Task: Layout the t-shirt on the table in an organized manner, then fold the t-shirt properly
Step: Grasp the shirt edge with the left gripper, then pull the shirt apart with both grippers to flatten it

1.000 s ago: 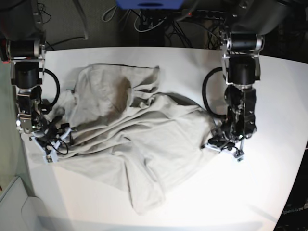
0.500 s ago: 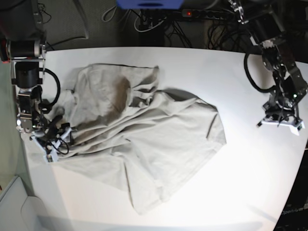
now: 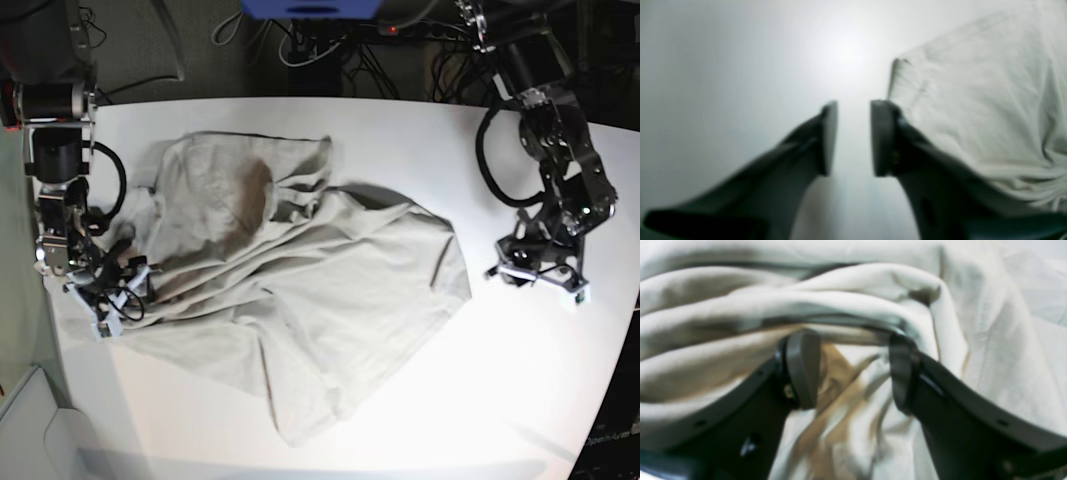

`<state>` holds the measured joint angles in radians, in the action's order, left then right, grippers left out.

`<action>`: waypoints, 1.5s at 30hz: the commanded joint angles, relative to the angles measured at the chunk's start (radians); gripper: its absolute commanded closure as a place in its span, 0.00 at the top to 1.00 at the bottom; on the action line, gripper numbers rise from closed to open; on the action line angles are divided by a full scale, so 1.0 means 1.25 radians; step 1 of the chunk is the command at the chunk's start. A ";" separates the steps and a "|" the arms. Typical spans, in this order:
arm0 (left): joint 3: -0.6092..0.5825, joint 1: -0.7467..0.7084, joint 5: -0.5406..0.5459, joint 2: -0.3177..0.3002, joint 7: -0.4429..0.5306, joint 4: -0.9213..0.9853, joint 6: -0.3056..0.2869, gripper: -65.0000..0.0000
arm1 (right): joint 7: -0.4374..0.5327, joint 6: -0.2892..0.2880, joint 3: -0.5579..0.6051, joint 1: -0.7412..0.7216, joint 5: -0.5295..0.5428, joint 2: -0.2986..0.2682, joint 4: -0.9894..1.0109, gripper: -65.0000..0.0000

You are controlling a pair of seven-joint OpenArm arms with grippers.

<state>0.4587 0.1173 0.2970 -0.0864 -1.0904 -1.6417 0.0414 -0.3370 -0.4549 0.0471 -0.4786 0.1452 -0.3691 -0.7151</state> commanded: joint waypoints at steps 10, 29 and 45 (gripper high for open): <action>-0.040 0.064 -0.004 0.032 0.108 0.187 0.003 0.94 | -0.016 -0.004 0.000 -0.012 -0.003 -0.009 -0.005 0.52; -0.187 0.167 -0.005 0.021 0.219 0.472 0.004 0.12 | -0.011 -0.004 0.000 0.003 -0.003 -0.010 -0.005 0.52; 0.076 -0.005 0.001 -0.028 0.004 0.105 -0.002 0.01 | 0.033 -0.004 0.002 -0.003 -0.003 -0.022 -0.005 0.53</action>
<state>0.5465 0.0986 0.3149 -0.1062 -1.0966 -1.4895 0.0299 -0.2874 -0.4667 0.0536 -0.4644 0.1490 -0.3794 -0.7151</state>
